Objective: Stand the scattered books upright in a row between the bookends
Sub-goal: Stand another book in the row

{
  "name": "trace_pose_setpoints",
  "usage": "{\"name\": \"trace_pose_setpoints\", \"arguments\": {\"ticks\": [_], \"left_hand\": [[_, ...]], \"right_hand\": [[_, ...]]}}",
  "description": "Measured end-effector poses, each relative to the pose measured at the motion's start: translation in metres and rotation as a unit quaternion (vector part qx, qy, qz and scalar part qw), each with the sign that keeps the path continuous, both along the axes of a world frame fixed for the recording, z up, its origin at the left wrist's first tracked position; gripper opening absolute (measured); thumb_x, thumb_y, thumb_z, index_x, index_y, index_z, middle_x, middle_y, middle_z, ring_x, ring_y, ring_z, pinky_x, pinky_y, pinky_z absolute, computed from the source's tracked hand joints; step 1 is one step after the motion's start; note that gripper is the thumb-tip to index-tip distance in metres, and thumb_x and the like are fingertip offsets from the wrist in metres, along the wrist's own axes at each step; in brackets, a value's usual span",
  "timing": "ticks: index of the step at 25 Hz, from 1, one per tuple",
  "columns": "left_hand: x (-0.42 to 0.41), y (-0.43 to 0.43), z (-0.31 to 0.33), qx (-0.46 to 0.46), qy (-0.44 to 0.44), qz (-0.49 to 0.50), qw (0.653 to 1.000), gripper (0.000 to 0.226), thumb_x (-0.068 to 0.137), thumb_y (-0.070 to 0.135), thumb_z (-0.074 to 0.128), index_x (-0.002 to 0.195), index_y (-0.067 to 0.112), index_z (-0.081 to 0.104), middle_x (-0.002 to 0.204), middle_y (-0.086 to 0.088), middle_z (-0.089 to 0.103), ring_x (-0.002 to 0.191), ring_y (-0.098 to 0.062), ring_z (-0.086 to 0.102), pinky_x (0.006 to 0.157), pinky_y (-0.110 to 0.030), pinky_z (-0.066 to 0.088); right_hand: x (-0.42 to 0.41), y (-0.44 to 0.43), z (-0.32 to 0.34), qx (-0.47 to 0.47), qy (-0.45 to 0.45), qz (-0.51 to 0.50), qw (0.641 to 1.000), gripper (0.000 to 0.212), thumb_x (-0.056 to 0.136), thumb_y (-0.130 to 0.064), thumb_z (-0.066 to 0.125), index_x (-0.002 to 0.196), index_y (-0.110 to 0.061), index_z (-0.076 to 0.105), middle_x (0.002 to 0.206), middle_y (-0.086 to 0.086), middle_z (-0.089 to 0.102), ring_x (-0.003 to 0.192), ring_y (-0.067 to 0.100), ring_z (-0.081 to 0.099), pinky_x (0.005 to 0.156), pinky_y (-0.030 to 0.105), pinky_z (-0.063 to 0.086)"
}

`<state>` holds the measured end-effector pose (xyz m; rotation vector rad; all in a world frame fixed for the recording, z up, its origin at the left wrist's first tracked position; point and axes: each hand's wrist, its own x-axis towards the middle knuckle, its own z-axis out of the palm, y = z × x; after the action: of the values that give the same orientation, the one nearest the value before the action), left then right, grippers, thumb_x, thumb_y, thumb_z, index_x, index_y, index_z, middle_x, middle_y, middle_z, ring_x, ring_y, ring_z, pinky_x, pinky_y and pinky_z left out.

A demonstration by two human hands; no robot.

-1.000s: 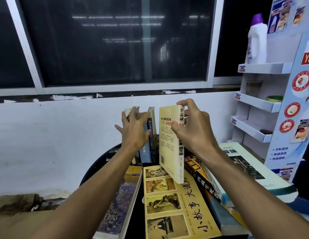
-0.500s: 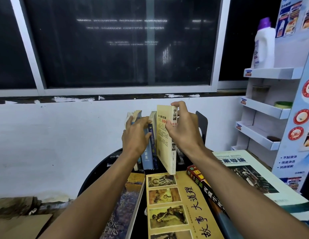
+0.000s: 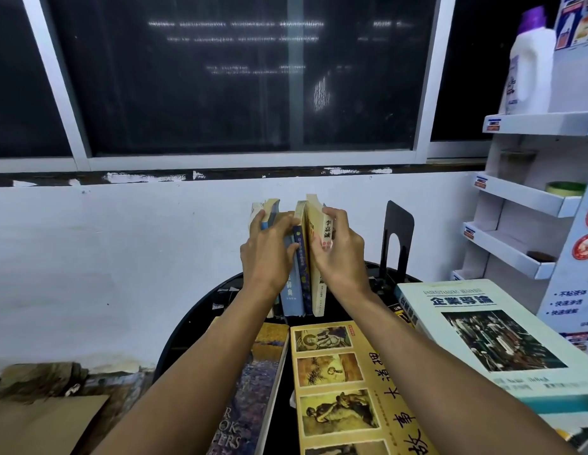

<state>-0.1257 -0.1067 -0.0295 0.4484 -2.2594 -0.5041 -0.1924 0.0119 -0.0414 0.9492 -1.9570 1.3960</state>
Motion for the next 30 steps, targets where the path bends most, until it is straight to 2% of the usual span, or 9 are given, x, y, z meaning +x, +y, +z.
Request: {"name": "trace_pose_setpoints", "arguments": {"ticks": [3, 6, 10, 12, 15, 18, 20, 24, 30], "left_hand": [[0.002, 0.002, 0.001, 0.004, 0.000, 0.000, 1.000, 0.044, 0.092, 0.023, 0.071, 0.130, 0.040, 0.056, 0.156, -0.005, 0.038, 0.155, -0.018, 0.012, 0.102, -0.051, 0.045], [0.002, 0.003, 0.001, 0.004, 0.001, -0.002, 1.000, 0.044, 0.093, 0.022, 0.070, 0.131, 0.039, 0.055, 0.156, -0.004, 0.038, 0.155, -0.018, 0.012, 0.102, -0.051, 0.045], [0.002, 0.003, 0.002, 0.001, 0.001, -0.004, 1.000, 0.044, 0.094, 0.023, 0.069, 0.132, 0.038, 0.055, 0.155, -0.003, 0.039, 0.155, -0.017, 0.012, 0.100, -0.049, 0.045], [0.004, 0.004, 0.002, 0.001, -0.003, -0.003, 1.000, 0.044, 0.093, 0.024, 0.069, 0.133, 0.038, 0.055, 0.155, -0.004, 0.039, 0.154, -0.017, 0.013, 0.100, -0.049, 0.045], [0.004, 0.004, 0.003, 0.000, -0.005, -0.003, 1.000, 0.045, 0.093, 0.024, 0.070, 0.134, 0.037, 0.055, 0.156, -0.005, 0.037, 0.154, -0.019, 0.015, 0.100, -0.050, 0.045], [0.005, 0.004, 0.003, -0.004, -0.011, -0.003, 1.000, 0.046, 0.093, 0.025, 0.070, 0.135, 0.038, 0.055, 0.158, -0.006, 0.033, 0.154, -0.021, 0.016, 0.102, -0.052, 0.045], [0.005, 0.003, 0.003, -0.006, -0.013, -0.004, 1.000, 0.047, 0.093, 0.024, 0.070, 0.135, 0.038, 0.054, 0.159, -0.006, 0.032, 0.154, -0.021, 0.016, 0.103, -0.053, 0.045], [0.004, 0.002, 0.002, -0.008, -0.013, -0.005, 1.000, 0.048, 0.093, 0.024, 0.070, 0.135, 0.040, 0.053, 0.158, -0.006, 0.033, 0.154, -0.020, 0.015, 0.103, -0.055, 0.046], [0.003, 0.004, 0.001, -0.010, -0.010, 0.000, 1.000, 0.047, 0.094, 0.023, 0.069, 0.135, 0.038, 0.053, 0.155, -0.007, 0.037, 0.154, -0.021, 0.014, 0.103, -0.056, 0.044]], "right_hand": [[-0.006, -0.009, -0.011, -0.014, -0.006, 0.001, 1.000, 0.044, 0.095, -0.009, 0.065, 0.136, -0.012, 0.048, 0.119, 0.010, 0.067, 0.091, 0.019, 0.069, 0.076, 0.034, 0.061], [-0.014, -0.013, -0.016, -0.016, -0.013, -0.005, 1.000, 0.044, 0.095, -0.009, 0.065, 0.136, -0.013, 0.048, 0.116, 0.010, 0.068, 0.087, 0.019, 0.069, 0.074, 0.036, 0.061], [-0.019, -0.014, -0.023, -0.015, -0.035, 0.004, 0.999, 0.043, 0.096, -0.009, 0.064, 0.136, -0.016, 0.048, 0.115, 0.008, 0.067, 0.084, 0.013, 0.068, 0.073, 0.030, 0.060], [-0.021, -0.012, -0.022, -0.009, -0.045, 0.021, 0.999, 0.043, 0.096, -0.010, 0.064, 0.135, -0.017, 0.047, 0.111, 0.007, 0.067, 0.079, 0.004, 0.065, 0.068, 0.018, 0.055], [-0.022, 0.000, -0.018, 0.017, -0.056, 0.058, 0.997, 0.046, 0.096, -0.012, 0.064, 0.137, -0.022, 0.046, 0.110, 0.000, 0.065, 0.090, -0.011, 0.060, 0.070, 0.002, 0.044], [-0.024, 0.016, -0.016, 0.091, -0.107, 0.143, 0.980, 0.061, 0.098, -0.008, 0.058, 0.144, -0.042, 0.035, 0.123, -0.007, 0.062, 0.109, -0.004, 0.059, 0.084, 0.015, 0.053], [-0.026, 0.021, -0.012, 0.161, -0.133, 0.185, 0.960, 0.079, 0.098, -0.001, 0.057, 0.148, -0.052, 0.024, 0.140, -0.010, 0.051, 0.118, 0.000, 0.056, 0.085, 0.015, 0.052], [-0.026, 0.021, -0.007, 0.179, -0.128, 0.180, 0.959, 0.083, 0.097, 0.007, 0.056, 0.151, -0.047, 0.023, 0.140, -0.010, 0.045, 0.098, -0.024, 0.051, 0.070, -0.002, 0.042], [-0.027, 0.017, -0.009, 0.176, -0.108, 0.180, 0.962, 0.083, 0.096, 0.008, 0.057, 0.153, -0.043, 0.024, 0.151, -0.001, 0.042, 0.101, -0.038, 0.036, 0.072, -0.008, 0.035]]}}
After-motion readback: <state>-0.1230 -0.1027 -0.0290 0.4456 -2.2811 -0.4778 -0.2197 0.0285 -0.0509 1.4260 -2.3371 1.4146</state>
